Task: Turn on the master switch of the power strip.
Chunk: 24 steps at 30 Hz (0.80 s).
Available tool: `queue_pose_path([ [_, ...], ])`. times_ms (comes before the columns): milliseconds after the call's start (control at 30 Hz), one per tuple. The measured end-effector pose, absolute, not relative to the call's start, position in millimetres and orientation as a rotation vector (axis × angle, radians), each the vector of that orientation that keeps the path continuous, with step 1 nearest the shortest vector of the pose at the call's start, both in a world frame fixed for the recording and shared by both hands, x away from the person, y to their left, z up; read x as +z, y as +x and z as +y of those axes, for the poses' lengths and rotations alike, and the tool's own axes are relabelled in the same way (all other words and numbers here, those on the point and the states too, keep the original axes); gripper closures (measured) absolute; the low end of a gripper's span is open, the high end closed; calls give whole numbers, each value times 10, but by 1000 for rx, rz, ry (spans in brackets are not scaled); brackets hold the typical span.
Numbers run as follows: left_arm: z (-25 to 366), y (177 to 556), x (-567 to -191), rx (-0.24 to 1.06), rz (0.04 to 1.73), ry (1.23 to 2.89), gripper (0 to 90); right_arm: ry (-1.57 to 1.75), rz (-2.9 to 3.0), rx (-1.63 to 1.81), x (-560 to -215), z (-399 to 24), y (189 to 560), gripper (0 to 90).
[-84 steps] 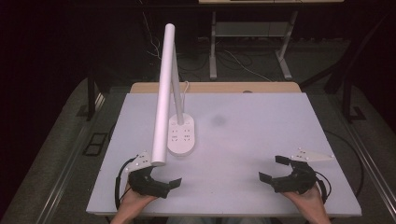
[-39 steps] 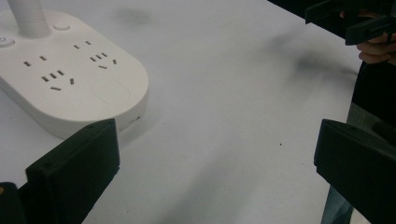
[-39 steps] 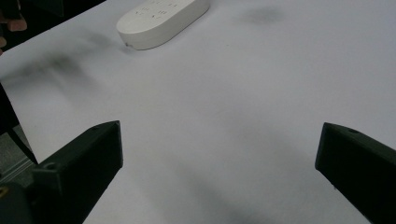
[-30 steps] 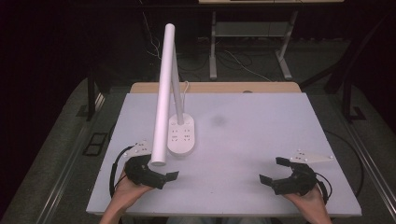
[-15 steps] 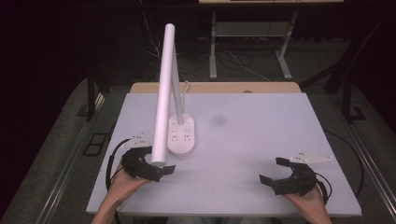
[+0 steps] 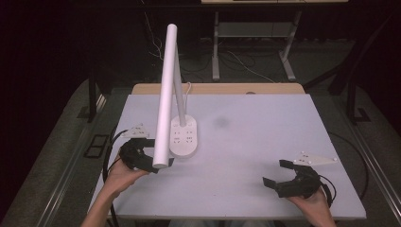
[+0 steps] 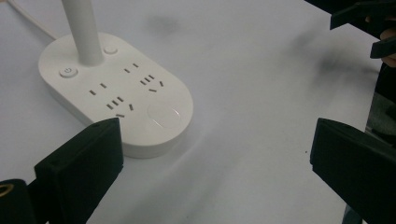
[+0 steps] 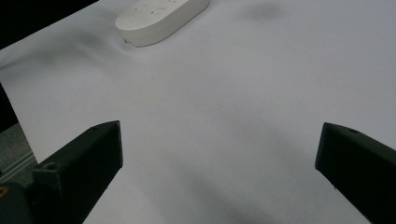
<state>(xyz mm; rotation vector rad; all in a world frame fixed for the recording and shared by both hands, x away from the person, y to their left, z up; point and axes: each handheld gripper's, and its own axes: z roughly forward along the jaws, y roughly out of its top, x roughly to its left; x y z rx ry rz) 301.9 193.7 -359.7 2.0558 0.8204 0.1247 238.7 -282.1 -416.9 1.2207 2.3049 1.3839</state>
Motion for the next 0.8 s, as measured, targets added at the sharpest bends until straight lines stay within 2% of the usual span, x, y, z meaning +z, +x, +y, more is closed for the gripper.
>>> queue_pose_path([
  [800, 2031, 3385, -3409, 139, 849, 2113, 59, 1226, 2305, 1384, -4169, -2830, 2387, 3],
])
